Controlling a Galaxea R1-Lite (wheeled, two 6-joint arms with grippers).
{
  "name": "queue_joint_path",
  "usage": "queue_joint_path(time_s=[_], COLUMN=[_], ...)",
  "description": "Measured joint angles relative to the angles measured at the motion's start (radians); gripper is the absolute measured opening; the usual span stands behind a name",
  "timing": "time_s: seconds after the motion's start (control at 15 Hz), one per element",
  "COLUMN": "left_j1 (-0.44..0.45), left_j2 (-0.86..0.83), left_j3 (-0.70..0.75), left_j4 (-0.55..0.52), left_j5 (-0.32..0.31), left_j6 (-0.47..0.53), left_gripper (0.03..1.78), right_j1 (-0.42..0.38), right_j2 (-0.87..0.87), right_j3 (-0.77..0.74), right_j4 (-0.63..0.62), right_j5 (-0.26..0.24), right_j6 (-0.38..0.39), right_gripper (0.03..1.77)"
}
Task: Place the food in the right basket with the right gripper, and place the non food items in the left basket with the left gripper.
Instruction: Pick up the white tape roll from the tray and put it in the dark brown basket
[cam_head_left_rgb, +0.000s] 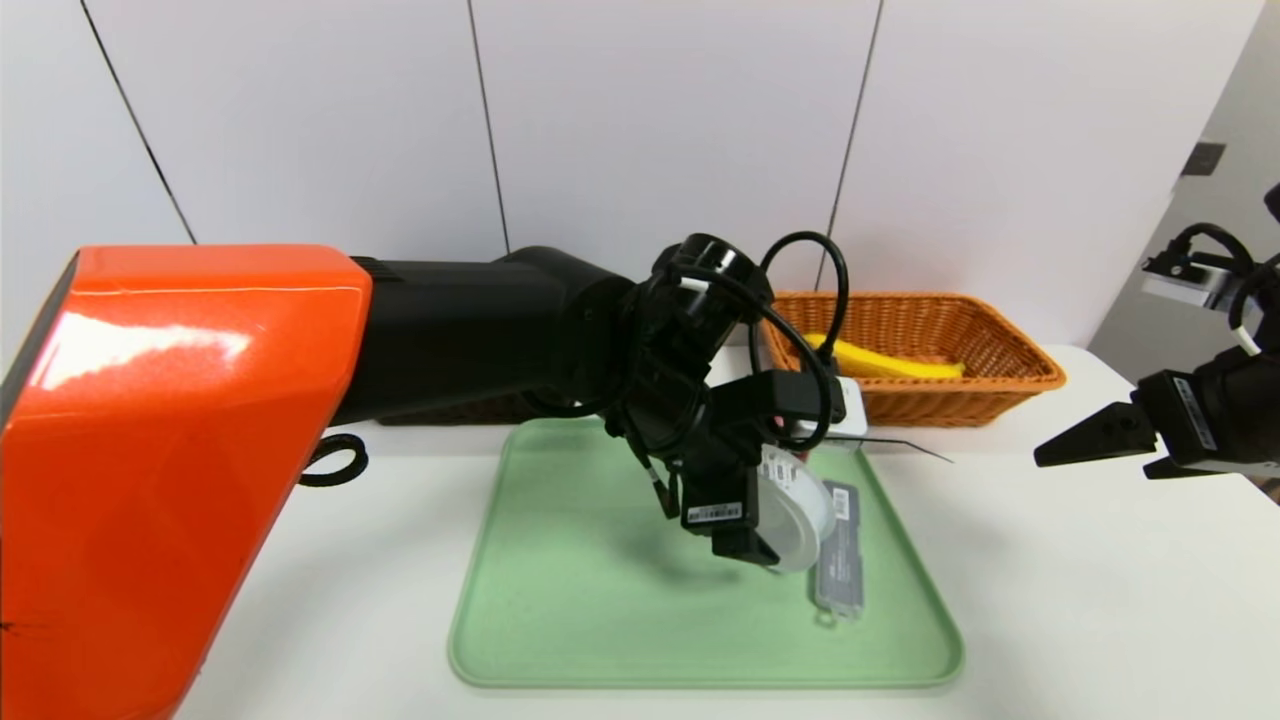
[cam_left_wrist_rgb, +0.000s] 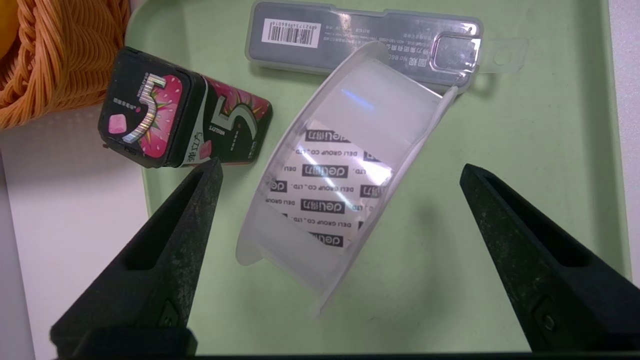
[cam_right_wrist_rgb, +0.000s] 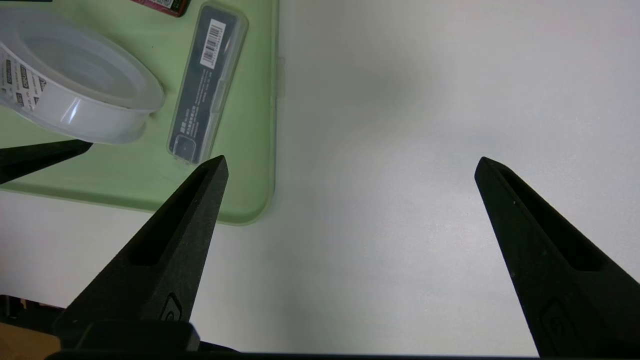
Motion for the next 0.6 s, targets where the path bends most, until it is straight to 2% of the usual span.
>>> queue_joint_path(time_s=[0.6], left_j1=[0.0], left_j2=[0.019], left_j3=[0.0], left_j4=[-0.014], left_j5=[0.001], left_j6=[0.0], left_gripper=[1.69], right_j1=[-0.001], right_j2=[0.002], right_j3=[0.003], right_j4=[0.0], right_j5=[0.0], right_j6=[0.0], right_gripper=[1.7])
